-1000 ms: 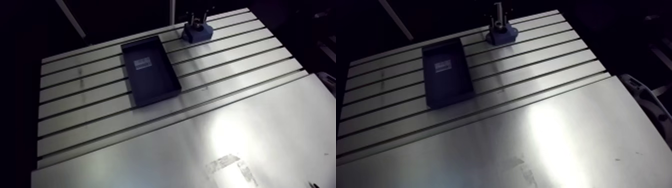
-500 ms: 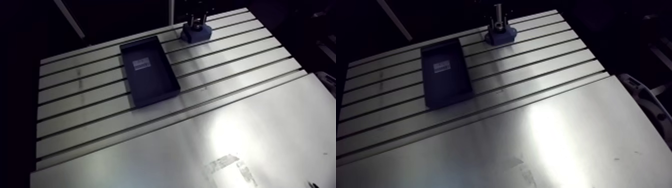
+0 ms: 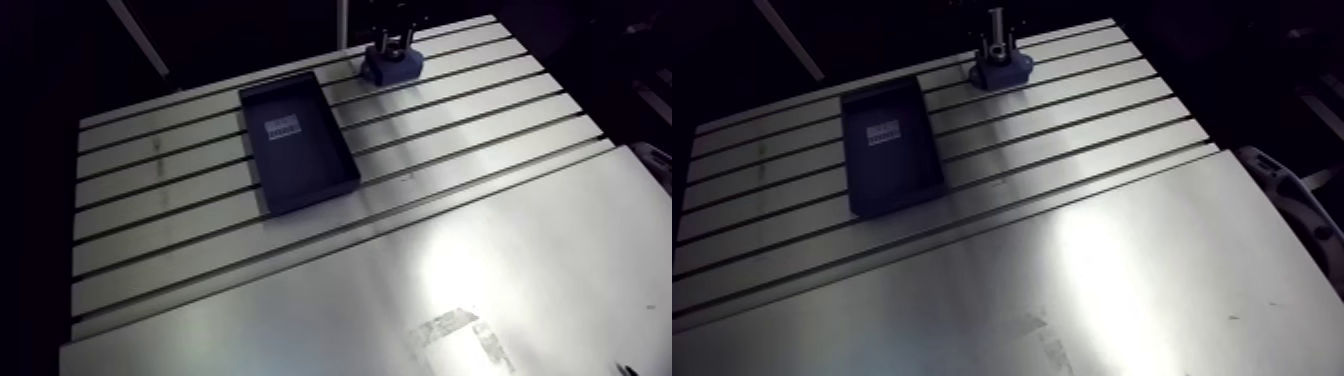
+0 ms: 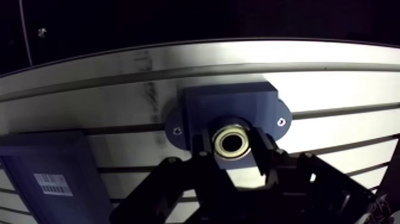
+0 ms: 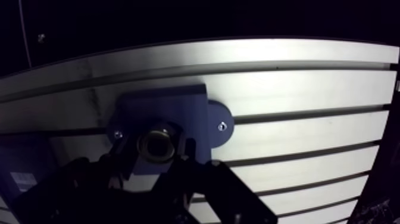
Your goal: Pick up the bearing and press it into the housing until flush.
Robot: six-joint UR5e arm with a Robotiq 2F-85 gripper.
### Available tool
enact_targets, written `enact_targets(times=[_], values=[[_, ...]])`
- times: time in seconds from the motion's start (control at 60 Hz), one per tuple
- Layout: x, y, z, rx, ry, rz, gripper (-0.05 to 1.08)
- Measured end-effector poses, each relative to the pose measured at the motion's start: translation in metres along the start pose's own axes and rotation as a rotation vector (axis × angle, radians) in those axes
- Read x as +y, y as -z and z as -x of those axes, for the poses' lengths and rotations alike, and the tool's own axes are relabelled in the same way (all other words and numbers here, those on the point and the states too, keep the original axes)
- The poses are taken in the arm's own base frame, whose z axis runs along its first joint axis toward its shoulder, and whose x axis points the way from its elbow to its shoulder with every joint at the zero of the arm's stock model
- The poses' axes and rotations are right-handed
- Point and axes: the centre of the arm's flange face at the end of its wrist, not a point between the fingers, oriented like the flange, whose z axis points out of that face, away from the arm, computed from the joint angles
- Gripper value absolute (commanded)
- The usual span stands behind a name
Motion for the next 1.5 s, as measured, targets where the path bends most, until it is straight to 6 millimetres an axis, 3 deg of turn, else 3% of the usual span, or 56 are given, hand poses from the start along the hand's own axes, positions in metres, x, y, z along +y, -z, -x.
enact_targets(times=[1.5], values=[[0.0033,-0.0047,0.0025,-0.007,-0.004,-0.003,0.74]])
